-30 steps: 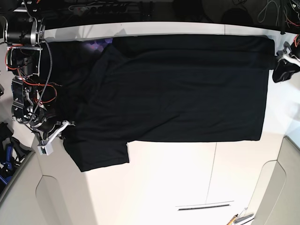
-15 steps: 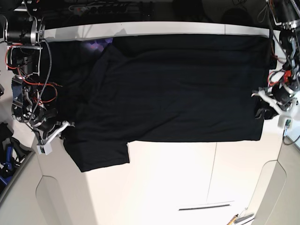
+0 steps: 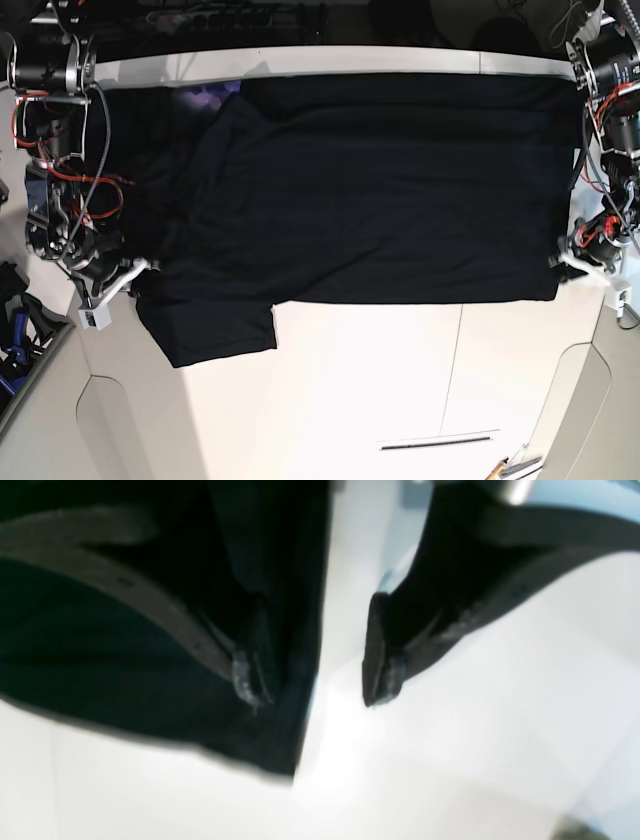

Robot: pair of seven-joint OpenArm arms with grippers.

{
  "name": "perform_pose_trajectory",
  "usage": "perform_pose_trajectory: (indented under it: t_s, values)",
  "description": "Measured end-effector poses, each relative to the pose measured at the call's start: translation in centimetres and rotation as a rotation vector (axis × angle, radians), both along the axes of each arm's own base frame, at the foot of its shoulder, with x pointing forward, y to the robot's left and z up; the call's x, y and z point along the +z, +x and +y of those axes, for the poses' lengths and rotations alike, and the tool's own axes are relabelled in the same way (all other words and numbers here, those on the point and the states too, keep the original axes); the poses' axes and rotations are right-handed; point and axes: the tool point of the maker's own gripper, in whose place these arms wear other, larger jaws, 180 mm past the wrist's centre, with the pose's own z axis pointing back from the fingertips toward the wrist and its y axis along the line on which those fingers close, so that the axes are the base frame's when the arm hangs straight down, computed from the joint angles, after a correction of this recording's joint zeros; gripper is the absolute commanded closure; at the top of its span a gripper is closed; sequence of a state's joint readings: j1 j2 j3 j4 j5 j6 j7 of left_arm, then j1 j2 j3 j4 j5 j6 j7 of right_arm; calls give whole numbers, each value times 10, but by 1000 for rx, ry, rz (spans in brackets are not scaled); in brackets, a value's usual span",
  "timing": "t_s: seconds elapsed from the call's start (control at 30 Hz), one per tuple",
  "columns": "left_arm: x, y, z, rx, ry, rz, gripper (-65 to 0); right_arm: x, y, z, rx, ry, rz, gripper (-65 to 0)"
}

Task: Fold the T-shirt properly
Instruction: 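Grasp the hem corners with both grippers, then fold the hem up over the shirt toward the collar with both grippers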

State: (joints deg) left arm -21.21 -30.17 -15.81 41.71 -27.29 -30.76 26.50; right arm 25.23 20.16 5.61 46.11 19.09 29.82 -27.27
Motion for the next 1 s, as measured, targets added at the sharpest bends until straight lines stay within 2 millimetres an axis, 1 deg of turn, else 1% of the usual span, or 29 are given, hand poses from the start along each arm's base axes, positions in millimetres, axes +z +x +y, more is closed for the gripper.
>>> perform_pose_trajectory:
  t_s: [0.13, 0.37, 0.47, 0.5, 0.53, 0.63, 0.67, 0.8, 0.87, 0.93, 1.0]
  values:
    - [-6, 2, 1, 31, -45, -21, -319, 0, 0, 0, 0, 0, 0, 0]
    - [-7, 10, -23, 0, -110, -58, -318, 1, 0, 1, -4, 13, -1, 0]
    - [-5, 13, -24, -3, -110, -59, -311, 1, 0, 1, -5, 16, -2, 0]
    - [-5, 13, -25, -5, -110, -58, -290, 1, 0, 1, -5, 16, -1, 0]
    - [-5, 13, -25, -5, -110, -58, -244, 1, 0, 1, -5, 16, -1, 0]
    - [-6, 12, -23, -5, -105, -53, -45, 1, 0, 1, -5, 16, -1, 0]
    - [-5, 13, -23, -3, -102, -60, 0, 1, 0, 1, -5, 16, -2, 0]
    - [-2, 14, -28, -41, -108, -82, 0, 5, 0, 1, -14, 32, 2, 0]
    - [4, 15, -29, -62, -112, -96, 0, 9, -2, -2, -27, 40, 8, 0]
    - [13, 15, -27, -76, -120, -118, 0, 21, -1, -8, -44, 53, 0, 0]
    - [23, 16, -20, -64, -139, -131, 0, 39, 3, -14, -57, 75, -40, 0]
